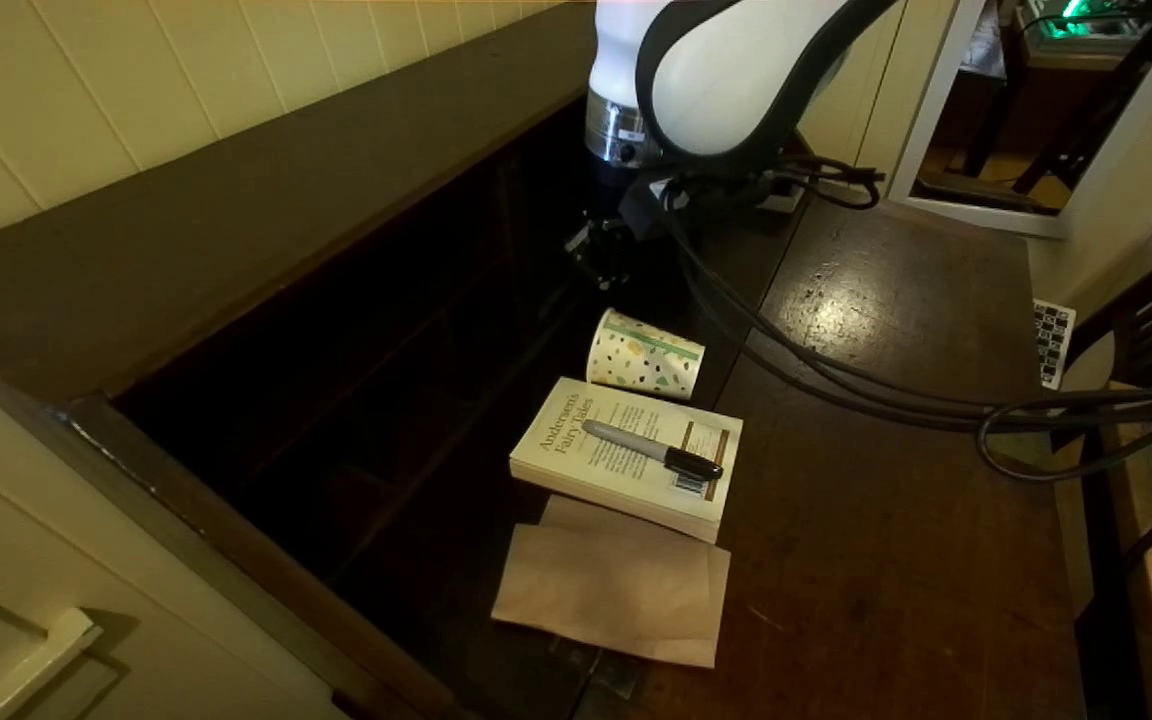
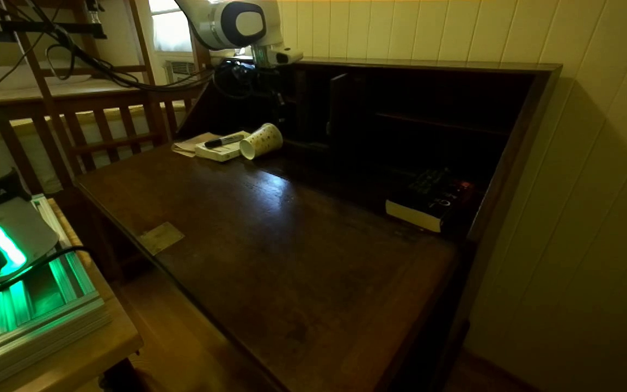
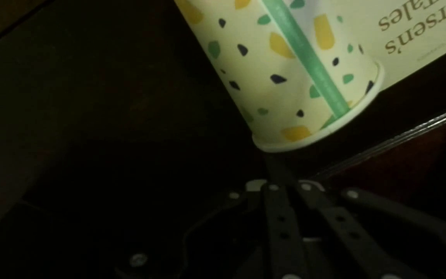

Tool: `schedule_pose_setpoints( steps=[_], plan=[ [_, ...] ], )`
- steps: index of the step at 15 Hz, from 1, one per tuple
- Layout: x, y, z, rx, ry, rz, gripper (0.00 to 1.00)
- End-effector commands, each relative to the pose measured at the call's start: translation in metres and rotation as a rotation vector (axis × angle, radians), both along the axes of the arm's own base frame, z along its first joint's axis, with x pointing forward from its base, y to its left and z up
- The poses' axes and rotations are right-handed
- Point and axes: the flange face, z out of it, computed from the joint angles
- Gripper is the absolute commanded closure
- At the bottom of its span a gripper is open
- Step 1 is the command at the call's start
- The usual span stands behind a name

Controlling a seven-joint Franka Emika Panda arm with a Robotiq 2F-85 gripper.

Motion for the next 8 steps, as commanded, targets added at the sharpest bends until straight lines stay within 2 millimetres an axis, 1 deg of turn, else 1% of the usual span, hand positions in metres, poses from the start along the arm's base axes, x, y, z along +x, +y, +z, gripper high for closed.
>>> schedule_pose_setpoints(
  steps=[1,2,3,8],
  plan=[
    [-0.011,0.002,0.013,-0.018,0.002,0.028,1.00],
    [-0.010,0.002,0.015,-0.022,-0.004,0.022,0.90],
    [-0.008,0.001,0.014,-0.016,-0.005,0.013,0.73],
    [0.000,-0.001,0.008,0.034,0.034,-0.005,0.40]
  ],
)
